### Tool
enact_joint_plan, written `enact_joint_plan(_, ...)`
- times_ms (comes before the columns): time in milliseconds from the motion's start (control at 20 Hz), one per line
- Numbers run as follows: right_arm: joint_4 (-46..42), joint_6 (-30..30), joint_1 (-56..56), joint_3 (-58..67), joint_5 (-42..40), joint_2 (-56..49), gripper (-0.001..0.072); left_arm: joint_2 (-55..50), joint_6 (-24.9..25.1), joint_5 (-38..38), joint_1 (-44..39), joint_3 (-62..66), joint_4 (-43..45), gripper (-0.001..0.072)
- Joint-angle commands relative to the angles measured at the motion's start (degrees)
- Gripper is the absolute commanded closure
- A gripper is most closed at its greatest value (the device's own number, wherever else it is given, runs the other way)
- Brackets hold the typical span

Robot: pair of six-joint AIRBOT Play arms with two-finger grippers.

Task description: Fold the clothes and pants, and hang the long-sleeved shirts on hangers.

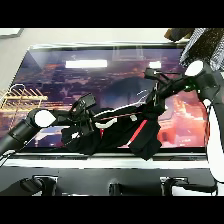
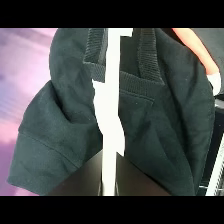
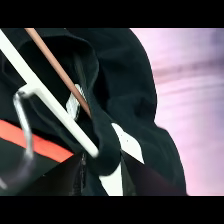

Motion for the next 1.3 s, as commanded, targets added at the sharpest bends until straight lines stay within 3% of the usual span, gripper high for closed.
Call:
enact_joint_plan(0, 0.48, -0.07, 0.0, 0.04, -0.15, 0.02, 0.0451, 0.02, -0.02, -0.02, 0.04, 0.0, 0.04, 0.0667)
enact_joint_plan(200, -2.62, -0.02, -0.15, 0.09, -1.4, 2.14, 0.0405, 0.02, -0.02, -0.02, 0.04, 0.0, 0.04, 0.0667)
enact_joint_plan(300, -5.92, 0.24, -0.17, 0.07, -1.68, 2.82, 0.027, 0.02, -0.02, -0.02, 0.04, 0.0, 0.07, 0.0667)
enact_joint_plan(350, -6.95, 1.57, -0.17, 0.0, -1.84, 2.45, 0.0244, 0.02, -0.02, -0.04, 0.04, 0.0, 0.07, 0.0668)
enact_joint_plan(500, -9.57, 2.49, -0.17, 0.0, -1.97, 1.38, 0.0223, 0.02, -0.02, -0.04, 0.04, 0.0, 0.07, 0.0667)
enact_joint_plan(850, -7.54, 2.49, -0.11, -0.04, -3.41, -3.08, 0.023, 0.02, -0.02, -0.02, 0.07, 0.0, 0.07, 0.0667)
enact_joint_plan(900, -7.34, 2.47, -0.11, -0.04, -3.45, -3.52, 0.0243, 0.02, -0.02, -0.04, 0.07, 0.0, 0.07, 0.0667)
enact_joint_plan(950, -6.38, 2.45, -0.11, -0.04, -3.41, -3.69, 0.034, 0.02, -0.02, -0.04, 0.07, 0.0, 0.07, 0.0667)
enact_joint_plan(1000, -5.53, 2.43, -0.11, -0.04, -3.37, -3.67, 0.036, 0.02, -0.02, -0.02, 0.07, 0.0, 0.07, 0.0667)
enact_joint_plan(1250, -2.6, 2.27, -0.09, -0.04, -1.42, -3.67, 0.036, 0.02, -0.02, -0.02, 0.07, 0.0, 0.07, 0.0667)
